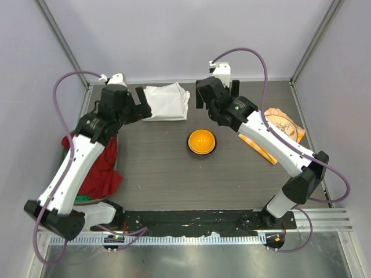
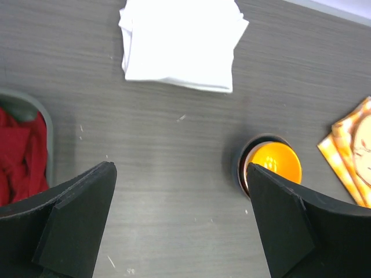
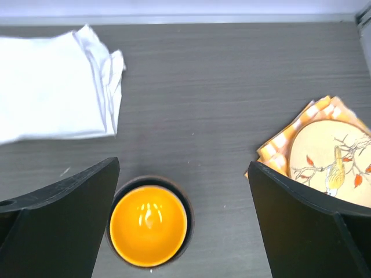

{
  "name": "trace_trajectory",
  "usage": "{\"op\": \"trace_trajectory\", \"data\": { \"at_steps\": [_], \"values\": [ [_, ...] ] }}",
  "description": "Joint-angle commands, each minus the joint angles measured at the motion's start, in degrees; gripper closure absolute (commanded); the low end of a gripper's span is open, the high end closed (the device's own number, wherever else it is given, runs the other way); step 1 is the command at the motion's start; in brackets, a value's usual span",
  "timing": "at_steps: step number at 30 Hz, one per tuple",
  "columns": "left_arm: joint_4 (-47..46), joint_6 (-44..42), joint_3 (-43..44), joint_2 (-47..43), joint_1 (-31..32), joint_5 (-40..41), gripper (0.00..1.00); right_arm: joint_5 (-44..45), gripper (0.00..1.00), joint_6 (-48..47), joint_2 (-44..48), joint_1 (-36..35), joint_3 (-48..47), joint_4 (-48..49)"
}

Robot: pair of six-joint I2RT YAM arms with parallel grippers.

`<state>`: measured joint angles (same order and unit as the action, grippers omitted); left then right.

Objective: Fold and stack the t-shirts

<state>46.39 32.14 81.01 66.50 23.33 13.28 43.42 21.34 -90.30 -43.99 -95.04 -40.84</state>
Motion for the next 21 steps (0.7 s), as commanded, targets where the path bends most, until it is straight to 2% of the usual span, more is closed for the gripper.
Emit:
{"op": "trace_trajectory", "data": {
  "at_steps": [1,4,5,6,10,14,21],
  "values": [
    [-1.83,-3.31,6.96,8.89,1.63,7.10,0.00,3.78,0.00,-1.48,-5.41,1.44,-5.94,-7.76],
    [-2.35,-2.70,8.46,14.35,2.42,8.51,0.00,-6.74,0.00,-1.48,-3.40,5.29,-0.70,-6.72],
    [-2.36,-2.00,8.11,16.36,2.94,10.26,0.00,-13.21,0.00,-0.87,-2.87,6.45,0.98,-6.10],
    [-2.18,-1.65,7.67,17.16,3.99,11.06,0.00,-15.19,0.00,-0.26,-2.51,7.59,2.65,-5.05],
    [-2.53,1.07,3.37,19.28,6.81,16.33,0.00,-18.72,0.00,1.15,-2.25,9.97,11.26,-3.99],
    [-4.90,4.68,-3.22,17.53,8.66,20.28,0.00,-21.09,0.00,1.51,-1.11,10.15,17.51,-1.09],
    [-6.84,7.85,-12.53,13.66,9.71,19.77,0.00,-25.83,0.00,2.56,-0.05,10.32,23.76,4.18]
  ]
}}
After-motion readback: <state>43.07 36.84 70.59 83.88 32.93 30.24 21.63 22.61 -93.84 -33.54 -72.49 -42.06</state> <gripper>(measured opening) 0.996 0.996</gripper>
